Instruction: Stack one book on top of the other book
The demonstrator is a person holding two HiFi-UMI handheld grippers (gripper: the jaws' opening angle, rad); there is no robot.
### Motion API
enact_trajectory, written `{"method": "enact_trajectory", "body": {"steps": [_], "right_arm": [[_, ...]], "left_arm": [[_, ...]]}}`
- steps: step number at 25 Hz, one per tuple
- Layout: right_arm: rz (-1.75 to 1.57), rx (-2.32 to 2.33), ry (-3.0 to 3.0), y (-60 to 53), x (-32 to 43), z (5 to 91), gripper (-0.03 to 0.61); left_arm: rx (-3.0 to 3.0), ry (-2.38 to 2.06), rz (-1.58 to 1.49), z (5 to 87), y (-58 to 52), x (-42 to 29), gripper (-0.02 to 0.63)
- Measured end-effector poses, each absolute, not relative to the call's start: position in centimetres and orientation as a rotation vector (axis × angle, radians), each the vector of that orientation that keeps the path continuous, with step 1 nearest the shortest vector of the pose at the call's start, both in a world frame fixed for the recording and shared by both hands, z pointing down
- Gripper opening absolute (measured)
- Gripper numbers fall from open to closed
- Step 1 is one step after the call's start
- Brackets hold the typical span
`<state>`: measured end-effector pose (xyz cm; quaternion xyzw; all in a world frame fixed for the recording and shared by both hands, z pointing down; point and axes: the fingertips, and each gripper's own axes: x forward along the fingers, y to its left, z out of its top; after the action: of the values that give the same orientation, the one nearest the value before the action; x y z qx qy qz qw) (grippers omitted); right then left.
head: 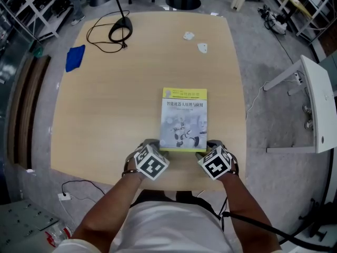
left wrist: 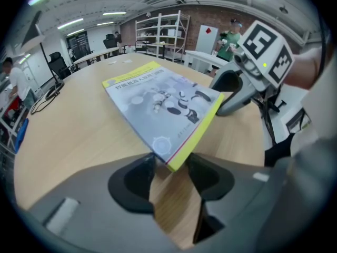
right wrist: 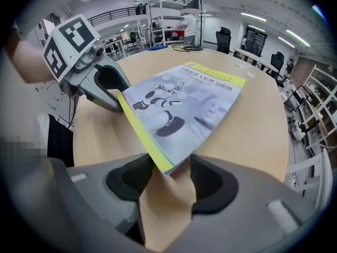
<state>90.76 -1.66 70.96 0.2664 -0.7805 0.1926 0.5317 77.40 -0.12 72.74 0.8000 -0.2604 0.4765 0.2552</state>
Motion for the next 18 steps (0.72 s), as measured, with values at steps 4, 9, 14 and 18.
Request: {"method": "enact_trajectory", "body": {"steps": [4, 9, 14, 18], "right_arm": [[0.465, 0.611, -1.883, -1.6, 90.8, 71.2, 0.229], [0.460, 0.642, -1.907, -0.5, 92.1, 70.2, 0.229], [0.627, 0.793, -2.163, 1.2, 92.7, 64.7, 0.137], [0.780, 0.814, -2.405, 1.9, 91.6, 59.7, 0.003]], "left_arm": [[2.191, -0.725, 1.274, 72.5, -0.3, 77.5, 0.215], [2.174, -0.786, 1.279, 71.7, 0.8, 76.3, 0.166], [2.155, -0.956, 1.098, 68.4, 2.7, 75.5, 0.048], [2.112, -1.046, 0.793, 64.7, 3.7, 76.8, 0.006]]}}
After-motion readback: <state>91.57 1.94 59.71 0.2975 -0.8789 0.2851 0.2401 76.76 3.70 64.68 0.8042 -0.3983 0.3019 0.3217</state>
